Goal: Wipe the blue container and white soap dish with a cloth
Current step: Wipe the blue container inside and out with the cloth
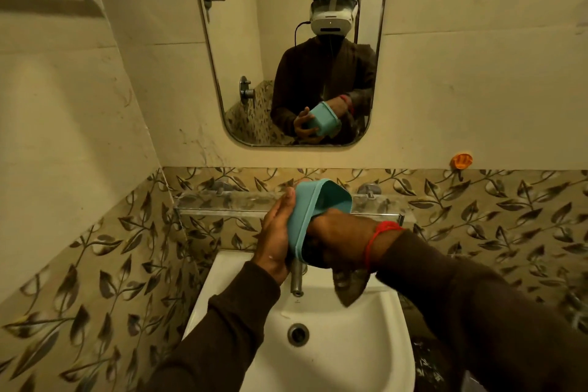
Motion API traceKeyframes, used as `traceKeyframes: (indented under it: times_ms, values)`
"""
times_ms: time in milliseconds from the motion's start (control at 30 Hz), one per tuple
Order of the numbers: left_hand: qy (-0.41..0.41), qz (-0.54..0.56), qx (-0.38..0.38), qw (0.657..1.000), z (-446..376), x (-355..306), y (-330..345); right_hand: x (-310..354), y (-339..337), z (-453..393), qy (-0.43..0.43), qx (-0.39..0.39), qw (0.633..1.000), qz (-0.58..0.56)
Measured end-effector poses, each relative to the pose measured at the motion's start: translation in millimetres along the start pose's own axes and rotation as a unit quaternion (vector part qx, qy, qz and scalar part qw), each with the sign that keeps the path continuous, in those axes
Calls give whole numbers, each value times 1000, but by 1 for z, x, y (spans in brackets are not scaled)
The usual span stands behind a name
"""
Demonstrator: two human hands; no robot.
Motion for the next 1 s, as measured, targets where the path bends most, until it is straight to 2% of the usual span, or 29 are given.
traceKeyframes:
  times_ms: [100, 200, 300, 367, 400, 467, 500, 600, 700, 767, 833, 867, 900, 933, 1000]
  values:
    - [-1, 15, -3, 1000, -5, -9, 0, 7, 9, -6, -3, -87, 989, 120]
    - [7, 8, -1, 1000, -12, -21, 3, 3, 10, -7, -35, -127, 986, 100]
    - [-2, 40, -11, 999, -15, -13, 3, 0, 7, -11, 7, -109, 992, -62]
    - [-9, 82, 0, 997, -15, -11, -3, 5, 8, -13, 53, -116, 970, -205]
    - [-12, 100, 9, 995, -15, -11, -7, 6, 9, -12, 77, -126, 948, -282]
    - [-24, 150, 28, 988, -14, -12, -10, 6, 9, -9, 106, -154, 879, -438]
    - [-29, 181, 39, 982, -15, -13, -8, 7, 7, -9, 114, -171, 831, -517]
    - [-29, 267, 71, 961, -14, -13, -4, 16, 0, -15, 112, -234, 648, -716]
    - [-8, 276, 84, 957, -9, -15, 6, 20, -13, -25, 143, -300, 533, -779]
    - [-2, 233, 50, 971, -8, -8, 11, 16, -23, -32, 169, -334, 441, -816]
    - [6, 213, 13, 977, -6, 0, 15, 17, -30, -38, 156, -321, 358, -863]
    - [10, 213, 2, 977, -4, 1, 17, 19, -32, -41, 137, -305, 341, -879]
    - [14, 219, -5, 976, -3, 0, 19, 21, -30, -43, 131, -301, 352, -877]
    - [18, 226, -5, 974, -2, -2, 19, 21, -27, -45, 135, -305, 380, -863]
    - [24, 223, 6, 974, -2, -8, 17, 22, -22, -43, 133, -320, 484, -803]
Point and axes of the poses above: each hand's wrist, its own z-axis away from the middle knuckle, its own y-axis out of the palm, x = y × z, the point moved 2 cm from there along -z, towards the middle knuckle, and after that the axes turned 2 degrees about -y, right-handed, at the moved point
